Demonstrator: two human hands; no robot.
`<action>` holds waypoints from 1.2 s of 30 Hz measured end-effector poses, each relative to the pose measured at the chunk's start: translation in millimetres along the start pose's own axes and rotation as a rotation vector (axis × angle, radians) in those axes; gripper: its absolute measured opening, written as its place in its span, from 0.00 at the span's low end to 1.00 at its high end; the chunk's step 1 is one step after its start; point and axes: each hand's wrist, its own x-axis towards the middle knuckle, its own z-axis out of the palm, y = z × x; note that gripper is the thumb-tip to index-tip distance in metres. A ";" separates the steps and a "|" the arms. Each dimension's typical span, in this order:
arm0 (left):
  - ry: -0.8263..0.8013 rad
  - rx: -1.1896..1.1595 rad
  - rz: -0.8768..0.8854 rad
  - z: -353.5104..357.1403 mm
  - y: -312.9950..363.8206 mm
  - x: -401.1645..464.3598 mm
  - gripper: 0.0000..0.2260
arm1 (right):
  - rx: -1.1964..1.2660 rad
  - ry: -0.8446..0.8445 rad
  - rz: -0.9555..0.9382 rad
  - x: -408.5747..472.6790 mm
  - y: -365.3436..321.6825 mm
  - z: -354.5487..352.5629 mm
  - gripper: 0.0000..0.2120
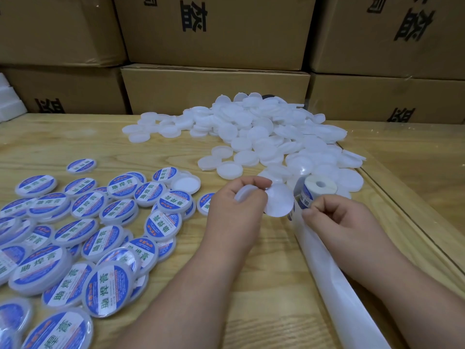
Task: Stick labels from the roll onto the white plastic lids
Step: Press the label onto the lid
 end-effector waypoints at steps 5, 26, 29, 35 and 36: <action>-0.039 0.032 0.008 1.0 -0.2 -1.9 0.13 | 0.100 0.124 -0.138 3.5 2.4 3.1 0.12; -0.204 -0.134 0.054 -1.6 2.9 -5.3 0.16 | 0.292 0.162 -0.070 1.0 -8.6 2.4 0.06; -0.166 -0.214 0.037 -4.3 3.9 -3.3 0.15 | 0.562 0.036 0.112 1.3 -11.3 -3.4 0.09; -0.209 -0.490 -0.075 3.6 3.9 -2.4 0.12 | 0.861 -0.384 0.383 6.1 -13.7 -19.1 0.18; -0.214 -0.507 -0.095 5.6 4.2 -3.6 0.13 | 0.870 -0.427 0.400 6.1 -13.1 -20.1 0.26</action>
